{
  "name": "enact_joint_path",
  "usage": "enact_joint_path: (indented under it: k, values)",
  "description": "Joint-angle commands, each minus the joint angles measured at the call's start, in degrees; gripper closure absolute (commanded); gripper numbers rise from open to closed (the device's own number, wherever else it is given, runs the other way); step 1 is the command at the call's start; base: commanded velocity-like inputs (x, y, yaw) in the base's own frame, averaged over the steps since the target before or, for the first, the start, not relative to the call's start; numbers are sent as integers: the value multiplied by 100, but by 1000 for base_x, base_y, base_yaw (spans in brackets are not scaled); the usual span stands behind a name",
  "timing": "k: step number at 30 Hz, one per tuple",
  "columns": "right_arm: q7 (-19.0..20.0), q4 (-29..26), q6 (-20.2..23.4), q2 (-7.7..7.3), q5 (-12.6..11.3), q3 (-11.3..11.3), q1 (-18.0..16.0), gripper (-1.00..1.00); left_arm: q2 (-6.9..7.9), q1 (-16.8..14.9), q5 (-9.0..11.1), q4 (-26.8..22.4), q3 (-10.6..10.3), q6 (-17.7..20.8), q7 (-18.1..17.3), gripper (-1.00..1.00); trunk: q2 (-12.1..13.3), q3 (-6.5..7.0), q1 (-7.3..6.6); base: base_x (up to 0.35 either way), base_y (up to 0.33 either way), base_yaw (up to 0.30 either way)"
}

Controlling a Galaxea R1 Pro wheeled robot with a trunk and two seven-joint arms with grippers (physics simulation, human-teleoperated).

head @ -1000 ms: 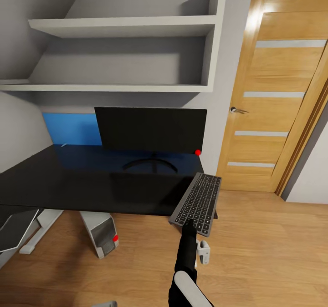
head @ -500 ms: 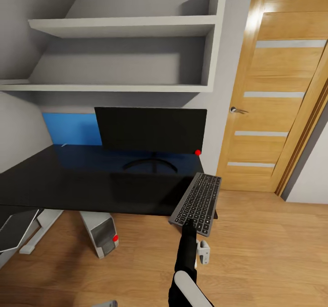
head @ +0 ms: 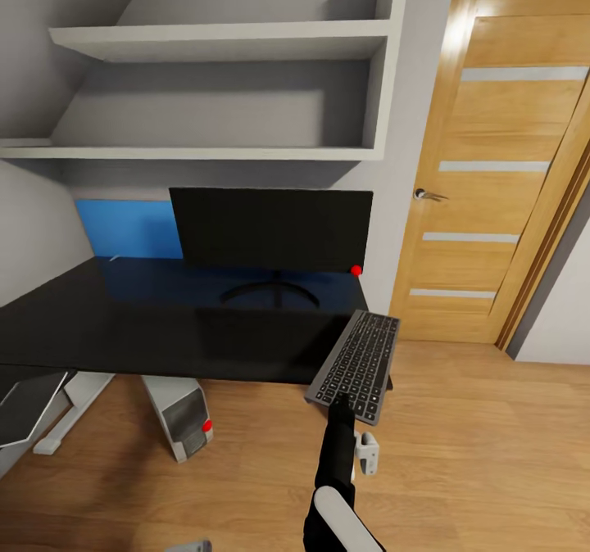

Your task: In the bedroom, organize the workspace by keeping the computer under the desk, ensuring the monitor is on the desk, placing the keyboard on the desk next to the monitor, placing the mouse on the desk next to the keyboard, moving the folder from the swivel chair onto the desk next to the mouse, stacking the notebook on top of the folder with the pen on top of the notebook, and positioning the swivel chair next to the desk.

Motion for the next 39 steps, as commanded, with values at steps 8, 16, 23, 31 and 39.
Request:
enact_joint_path:
  k: [8, 16, 23, 31, 39]
  values:
    - [74, 18, -20, 0, -59, -15, -6, 100, 7, -3, 13, 3, 9, 31, -6, -100, -5, -6, 0, 15, 0, 0]
    - [73, 20, -16, 0, -69, -70, -6, 100, 9, -2, 6, 6, 8, 31, -9, -100, -5, -6, 0, 175, 0, 0]
    - [66, 71, -8, 0, -61, -199, -6, 100, 7, -2, 10, 6, 8, 30, -8, -100, -5, -6, 0, 175, -9, 0]
    - [68, 73, -8, 0, -62, -273, -6, 100, 7, -2, 11, 6, -3, 31, -7, -100, -5, -6, 0, 100, 0, 0]
    - [73, 73, -8, 0, -60, -306, -6, 100, -9, -3, 13, 6, 8, 31, 7, -100, -165, -78, 88, 2, 0, 0]
